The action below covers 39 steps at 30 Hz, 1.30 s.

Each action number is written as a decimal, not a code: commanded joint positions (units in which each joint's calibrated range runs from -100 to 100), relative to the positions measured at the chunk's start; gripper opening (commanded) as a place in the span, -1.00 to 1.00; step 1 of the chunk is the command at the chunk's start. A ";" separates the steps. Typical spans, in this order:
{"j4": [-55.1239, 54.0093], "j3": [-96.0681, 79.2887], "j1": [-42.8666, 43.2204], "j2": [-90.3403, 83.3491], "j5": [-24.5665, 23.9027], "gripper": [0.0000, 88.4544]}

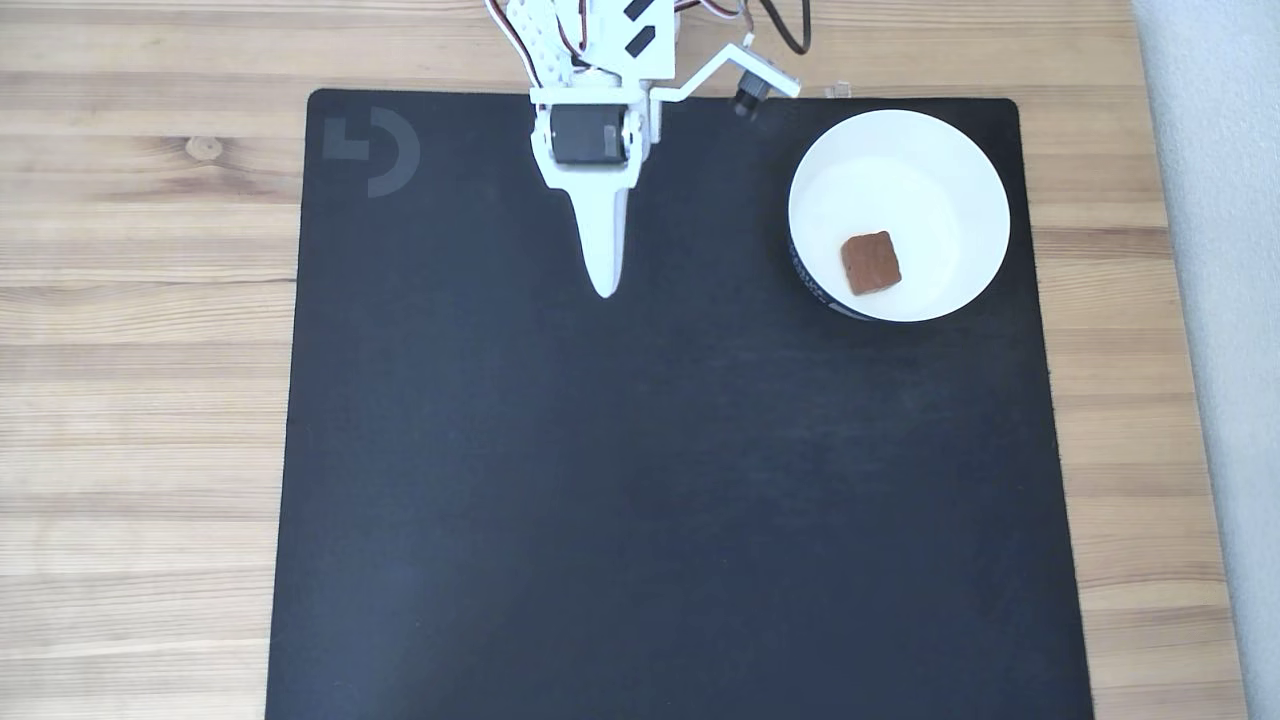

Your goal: Pick up the toy and place it on the plate

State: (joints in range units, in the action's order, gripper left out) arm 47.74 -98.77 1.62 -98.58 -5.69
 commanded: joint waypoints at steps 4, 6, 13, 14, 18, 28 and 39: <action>5.52 -0.69 -0.16 -0.75 0.47 -0.95; 5.52 -0.69 -0.16 -0.83 0.47 -0.95; 5.52 -0.69 -0.08 -0.83 3.91 -0.94; 5.52 -0.69 -0.08 -0.83 3.91 -0.94; 5.52 -0.69 -0.16 -0.83 3.91 -0.94; 5.43 -0.69 -0.08 -0.83 3.60 -0.94; 5.43 -0.69 -0.08 -0.83 3.60 -0.94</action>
State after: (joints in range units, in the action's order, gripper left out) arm 52.89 -98.77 1.96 -98.67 -2.08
